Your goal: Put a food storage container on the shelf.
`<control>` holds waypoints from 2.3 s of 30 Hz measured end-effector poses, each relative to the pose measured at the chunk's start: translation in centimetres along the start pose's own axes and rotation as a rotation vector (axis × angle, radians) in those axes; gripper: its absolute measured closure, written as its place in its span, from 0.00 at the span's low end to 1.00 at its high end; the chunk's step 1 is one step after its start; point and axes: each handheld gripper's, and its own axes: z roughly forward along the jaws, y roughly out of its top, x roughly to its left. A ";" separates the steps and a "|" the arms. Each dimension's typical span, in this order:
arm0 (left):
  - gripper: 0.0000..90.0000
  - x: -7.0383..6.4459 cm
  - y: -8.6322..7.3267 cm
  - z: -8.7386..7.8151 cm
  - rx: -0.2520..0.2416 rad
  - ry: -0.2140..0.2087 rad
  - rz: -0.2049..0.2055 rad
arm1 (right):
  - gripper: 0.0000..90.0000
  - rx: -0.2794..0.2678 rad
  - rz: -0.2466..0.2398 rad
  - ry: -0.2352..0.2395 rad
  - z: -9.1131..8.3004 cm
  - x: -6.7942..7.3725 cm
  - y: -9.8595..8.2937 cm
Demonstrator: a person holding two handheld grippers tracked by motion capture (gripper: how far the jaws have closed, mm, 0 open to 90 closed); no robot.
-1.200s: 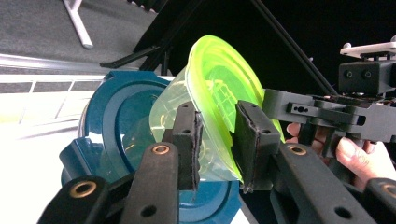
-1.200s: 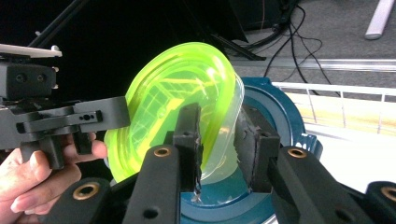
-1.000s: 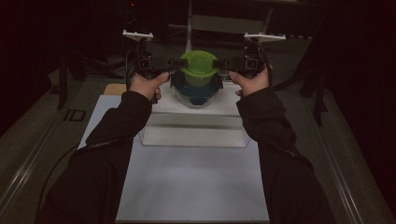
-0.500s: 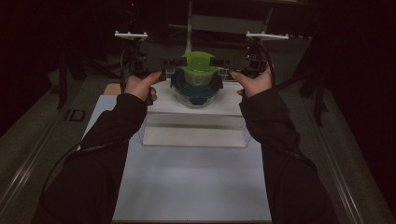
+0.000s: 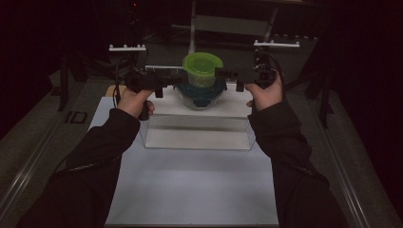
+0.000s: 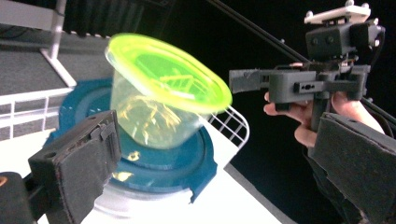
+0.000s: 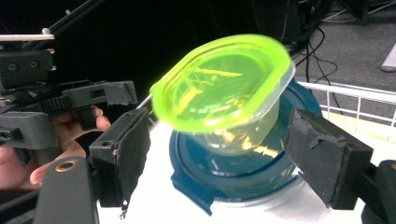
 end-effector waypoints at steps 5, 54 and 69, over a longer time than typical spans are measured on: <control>0.01 -0.8 -1.7 -0.5 -0.006 -0.023 0.024 | 0.24 -0.006 -0.006 0.030 -0.8 0.3 -1.5; 0.01 -2.4 -19.0 1.6 0.246 -0.097 0.166 | 0.19 0.131 -0.077 0.110 0.8 -3.8 -20.8; 0.01 -1.7 -22.8 1.5 0.282 -0.085 0.163 | 0.19 0.148 -0.052 0.101 0.3 -5.7 -24.6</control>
